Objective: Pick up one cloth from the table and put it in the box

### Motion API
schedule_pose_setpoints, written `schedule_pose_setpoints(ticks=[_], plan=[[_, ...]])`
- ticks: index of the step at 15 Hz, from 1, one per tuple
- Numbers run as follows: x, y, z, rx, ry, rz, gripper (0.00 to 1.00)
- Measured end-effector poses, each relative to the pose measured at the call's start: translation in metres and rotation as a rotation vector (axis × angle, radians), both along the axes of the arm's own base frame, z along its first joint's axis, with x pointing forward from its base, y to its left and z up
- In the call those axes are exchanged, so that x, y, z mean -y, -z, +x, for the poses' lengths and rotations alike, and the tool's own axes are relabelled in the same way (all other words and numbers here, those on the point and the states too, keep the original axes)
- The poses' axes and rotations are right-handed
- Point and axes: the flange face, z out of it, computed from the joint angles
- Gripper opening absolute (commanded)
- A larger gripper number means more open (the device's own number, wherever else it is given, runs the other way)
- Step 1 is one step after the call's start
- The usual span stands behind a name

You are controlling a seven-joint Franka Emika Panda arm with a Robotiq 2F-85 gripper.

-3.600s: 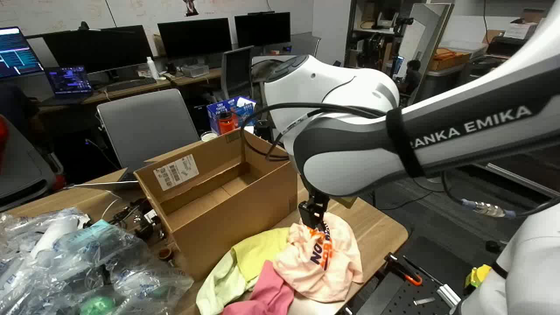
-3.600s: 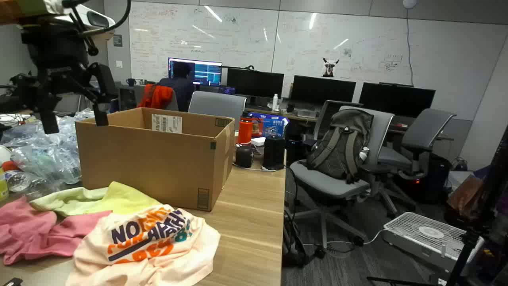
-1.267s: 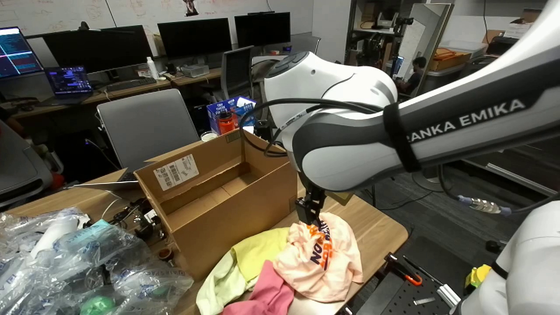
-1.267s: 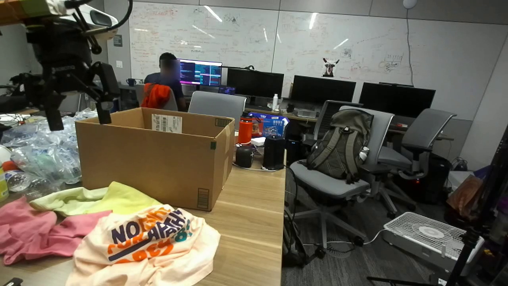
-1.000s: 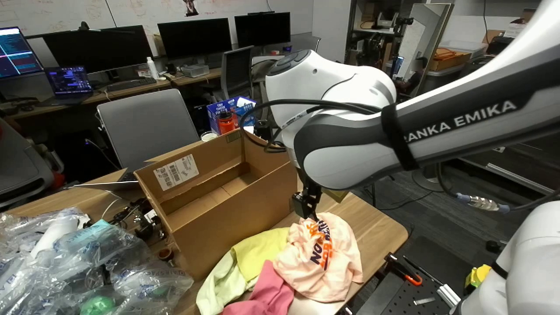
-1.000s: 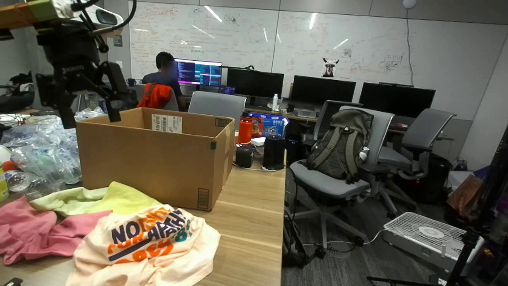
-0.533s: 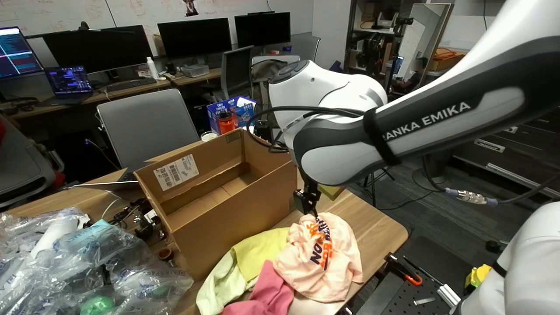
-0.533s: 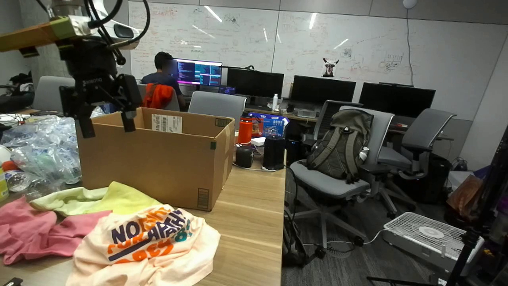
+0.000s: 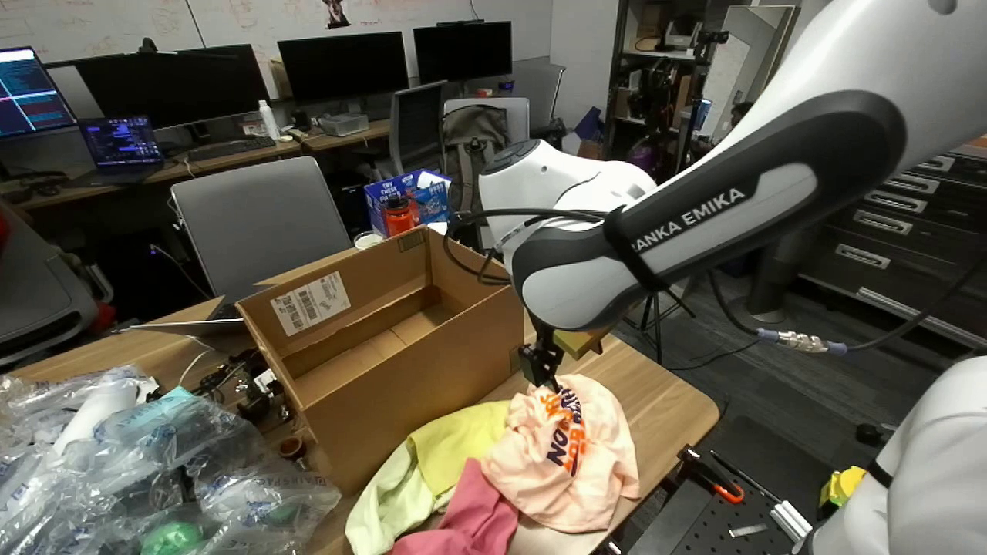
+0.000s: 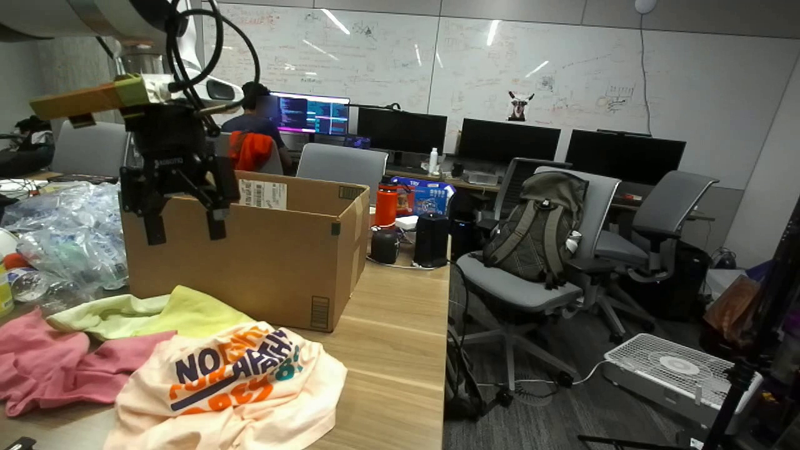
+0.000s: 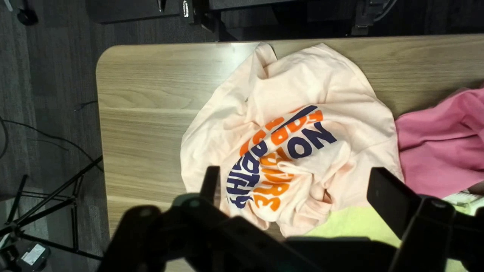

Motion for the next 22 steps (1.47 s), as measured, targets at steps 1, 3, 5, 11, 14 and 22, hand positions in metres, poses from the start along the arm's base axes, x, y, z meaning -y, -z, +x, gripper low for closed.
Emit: schedule_pose_setpoints(ticks=[1, 3, 5, 11, 14, 22], plan=[[0.001, 0.007, 0.003, -0.008, 0.005, 0.004, 1.0], [0.003, 0.02, 0.008, -0.023, 0.014, 0.014, 1.0], [0.006, 0.034, 0.013, -0.038, 0.024, 0.022, 1.0], [0.023, 0.067, 0.034, -0.048, 0.079, 0.064, 1.0], [0.033, 0.076, 0.046, -0.02, 0.119, 0.095, 1.0], [0.054, 0.092, 0.059, 0.04, 0.179, 0.134, 1.0]])
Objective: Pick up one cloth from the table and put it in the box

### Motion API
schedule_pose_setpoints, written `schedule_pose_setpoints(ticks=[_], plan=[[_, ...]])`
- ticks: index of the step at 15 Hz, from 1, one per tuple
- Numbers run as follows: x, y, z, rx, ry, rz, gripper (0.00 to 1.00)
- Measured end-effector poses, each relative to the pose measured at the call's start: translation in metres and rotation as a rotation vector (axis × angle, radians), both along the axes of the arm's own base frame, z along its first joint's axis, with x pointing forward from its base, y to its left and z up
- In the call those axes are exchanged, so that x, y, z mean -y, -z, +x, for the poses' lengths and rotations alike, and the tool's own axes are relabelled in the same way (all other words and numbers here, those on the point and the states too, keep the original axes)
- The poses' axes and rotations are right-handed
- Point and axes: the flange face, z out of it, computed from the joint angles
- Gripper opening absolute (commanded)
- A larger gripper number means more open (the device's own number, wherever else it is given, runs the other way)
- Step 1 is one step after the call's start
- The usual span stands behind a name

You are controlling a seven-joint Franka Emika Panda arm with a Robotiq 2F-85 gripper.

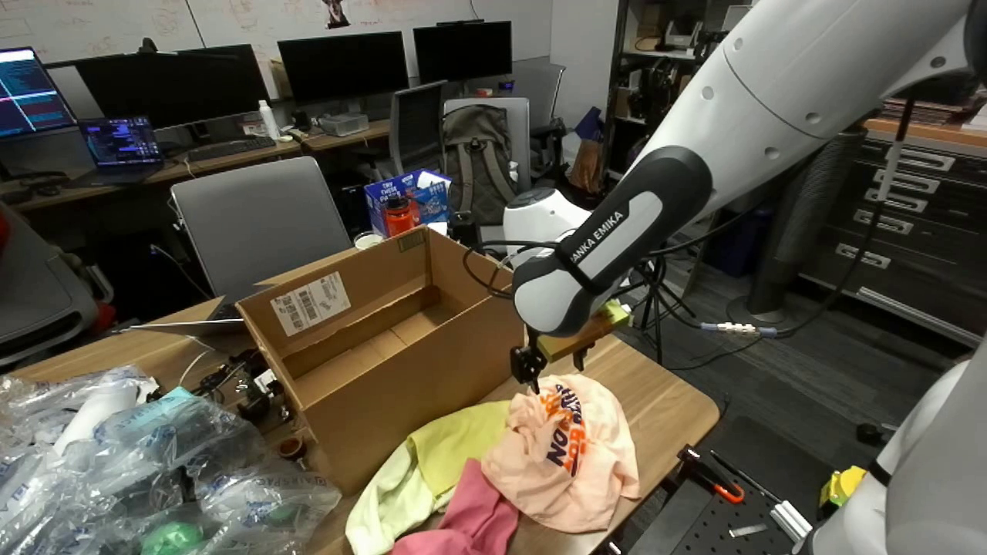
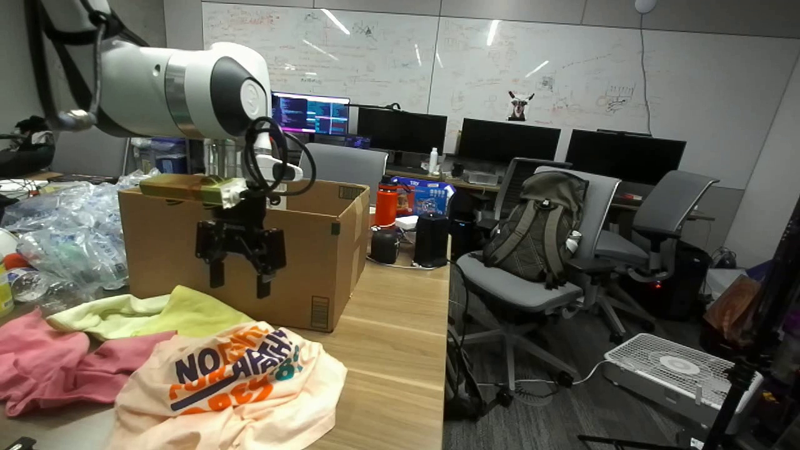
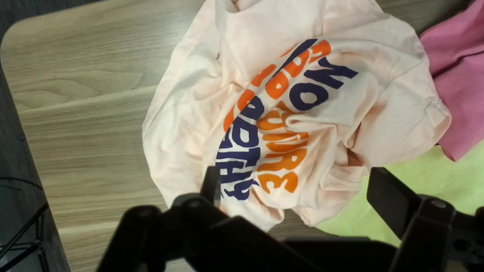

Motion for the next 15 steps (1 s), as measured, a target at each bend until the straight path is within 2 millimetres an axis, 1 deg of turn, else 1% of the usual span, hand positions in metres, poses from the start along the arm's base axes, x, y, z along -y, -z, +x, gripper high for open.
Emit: schedule_pose_setpoints(ticks=[4, 11, 15], plan=[[0.0, 0.014, -0.006, -0.017, 0.002, 0.003, 1.0], [-0.002, 0.053, -0.021, -0.054, 0.023, 0.027, 1.0], [-0.008, 0.066, -0.022, -0.048, 0.034, 0.068, 1.0]])
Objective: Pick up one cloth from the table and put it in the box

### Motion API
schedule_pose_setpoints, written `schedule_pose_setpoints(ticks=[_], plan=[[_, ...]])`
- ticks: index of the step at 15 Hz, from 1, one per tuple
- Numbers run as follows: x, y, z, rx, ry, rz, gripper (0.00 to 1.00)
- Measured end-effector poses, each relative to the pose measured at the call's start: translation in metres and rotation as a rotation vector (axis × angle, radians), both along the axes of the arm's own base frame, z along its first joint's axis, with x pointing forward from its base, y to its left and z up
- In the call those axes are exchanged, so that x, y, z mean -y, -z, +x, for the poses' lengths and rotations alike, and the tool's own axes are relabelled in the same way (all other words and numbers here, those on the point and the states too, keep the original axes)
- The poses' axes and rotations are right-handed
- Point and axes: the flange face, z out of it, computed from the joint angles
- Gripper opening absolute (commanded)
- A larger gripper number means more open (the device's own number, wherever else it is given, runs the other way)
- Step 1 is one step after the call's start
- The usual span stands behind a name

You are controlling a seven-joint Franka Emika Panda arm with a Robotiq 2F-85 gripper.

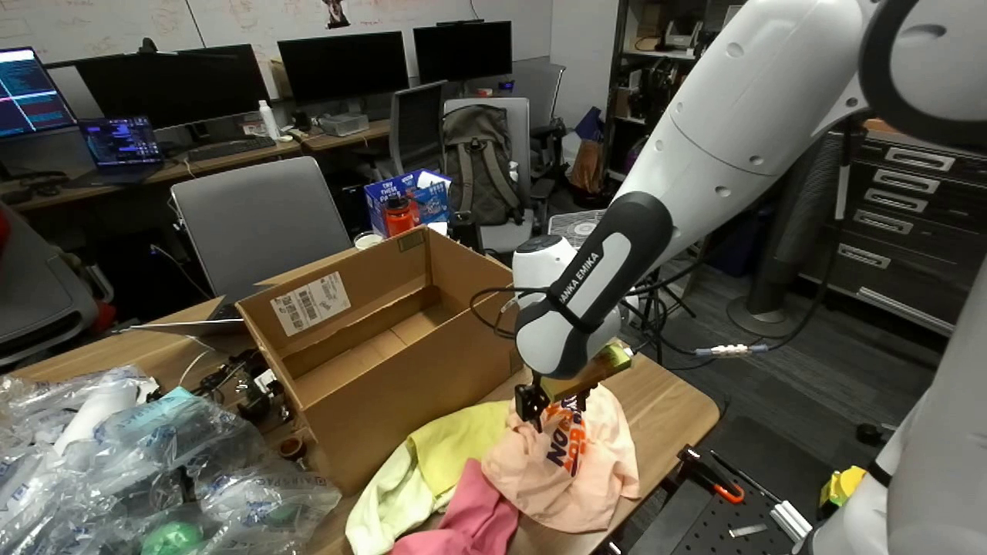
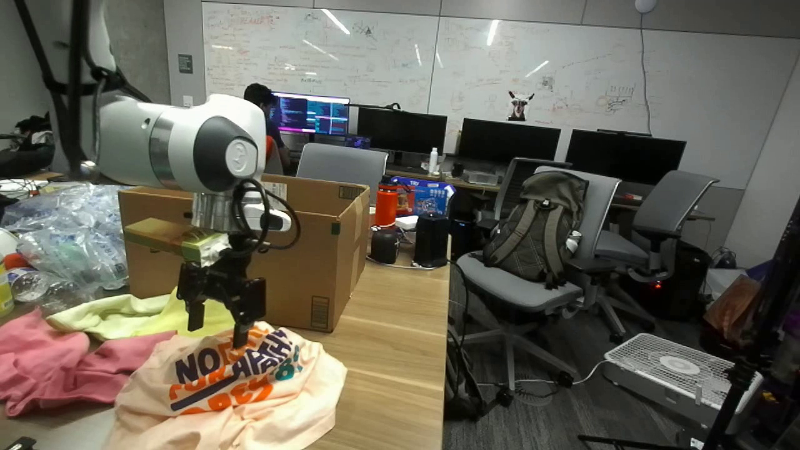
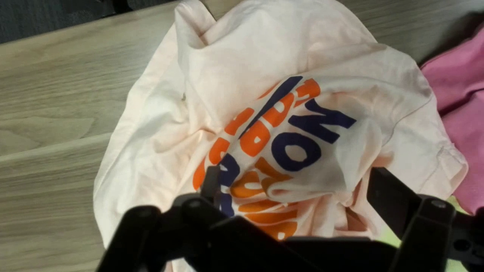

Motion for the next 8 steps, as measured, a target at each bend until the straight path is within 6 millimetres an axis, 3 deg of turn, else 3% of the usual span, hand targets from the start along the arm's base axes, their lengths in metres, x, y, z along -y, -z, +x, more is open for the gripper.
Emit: schedule_pose_setpoints(ticks=[8], plan=[[-0.0064, 0.0047, 0.0048, 0.04, -0.019, 0.04, 1.0]])
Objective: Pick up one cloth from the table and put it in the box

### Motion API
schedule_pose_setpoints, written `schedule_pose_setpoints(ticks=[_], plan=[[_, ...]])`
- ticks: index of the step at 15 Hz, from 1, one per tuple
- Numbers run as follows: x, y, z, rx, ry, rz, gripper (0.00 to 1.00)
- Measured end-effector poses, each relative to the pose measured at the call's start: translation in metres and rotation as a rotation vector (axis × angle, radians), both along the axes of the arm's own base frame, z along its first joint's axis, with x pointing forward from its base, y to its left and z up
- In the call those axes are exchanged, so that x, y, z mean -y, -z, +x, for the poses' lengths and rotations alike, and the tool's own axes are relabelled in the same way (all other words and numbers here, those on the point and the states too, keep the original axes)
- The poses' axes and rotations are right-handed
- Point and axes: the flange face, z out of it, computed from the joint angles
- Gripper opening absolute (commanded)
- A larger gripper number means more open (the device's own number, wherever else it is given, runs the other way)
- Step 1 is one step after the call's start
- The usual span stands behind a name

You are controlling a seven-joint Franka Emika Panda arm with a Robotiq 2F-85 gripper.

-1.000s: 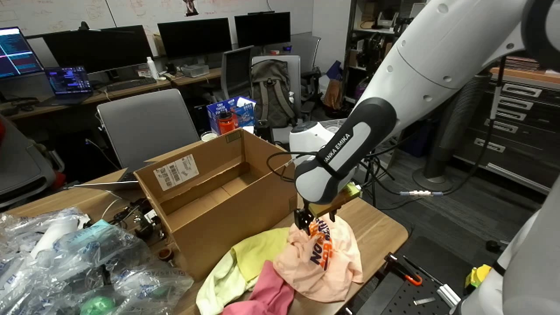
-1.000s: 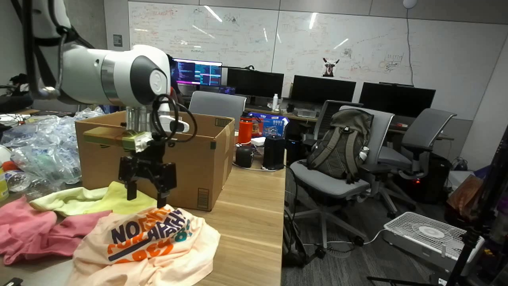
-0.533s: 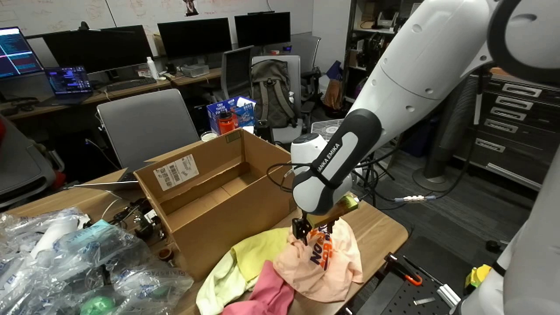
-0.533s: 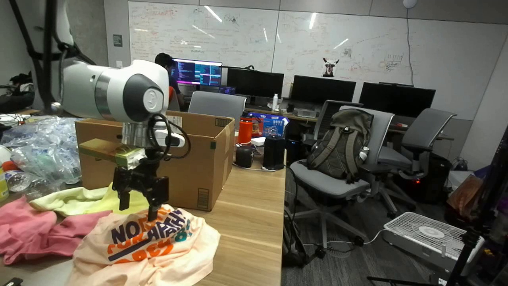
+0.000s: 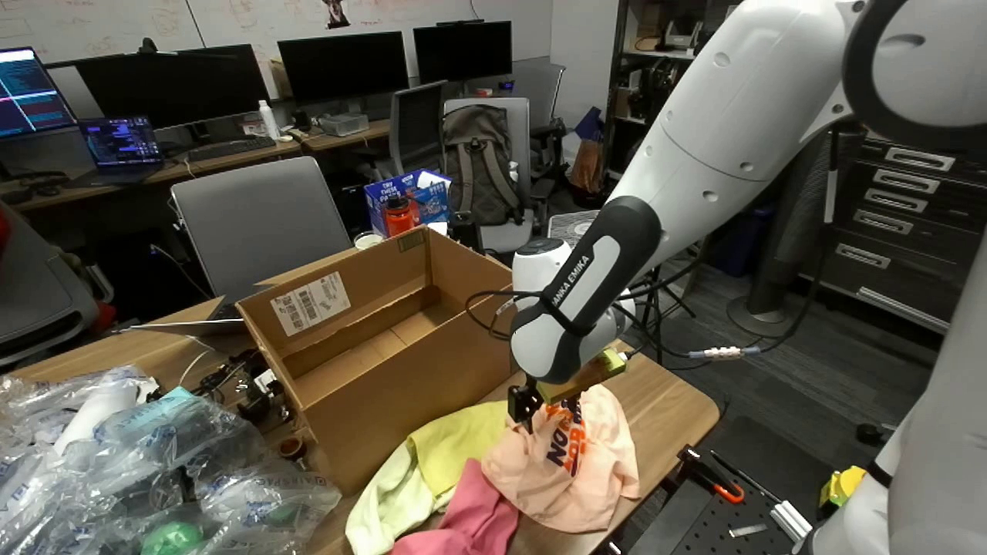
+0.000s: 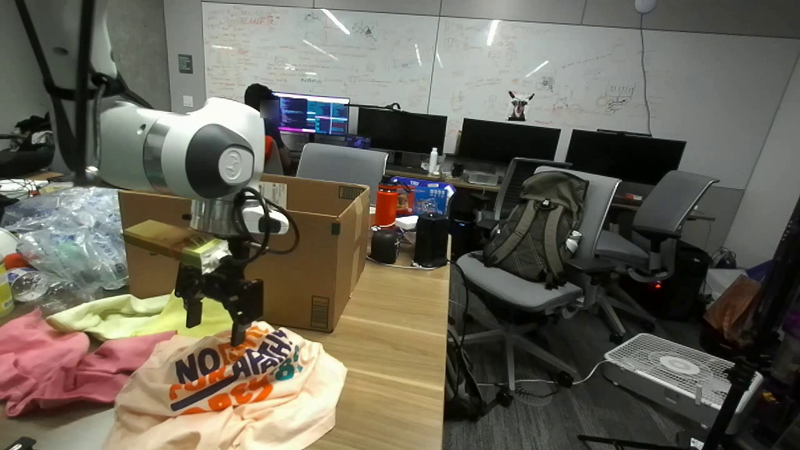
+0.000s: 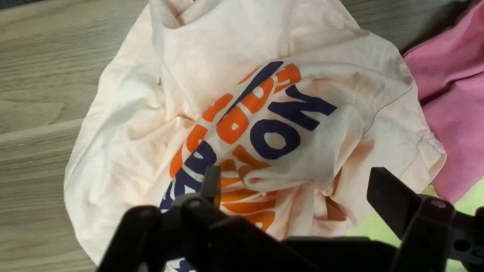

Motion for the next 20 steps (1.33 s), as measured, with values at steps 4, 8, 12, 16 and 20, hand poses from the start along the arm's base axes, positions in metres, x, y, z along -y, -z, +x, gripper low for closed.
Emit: schedule_pose_setpoints(ticks=[4, 8, 12, 16, 20], plan=[[0.006, 0.015, 0.001, -0.017, 0.016, -0.004, 1.0], [0.012, 0.033, 0.004, -0.031, 0.028, -0.008, 1.0], [0.01, 0.047, 0.01, -0.043, 0.027, -0.008, 1.0], [0.008, 0.052, 0.015, -0.046, 0.023, -0.007, 0.68], [0.008, 0.05, 0.02, -0.037, 0.023, -0.007, 0.36]])
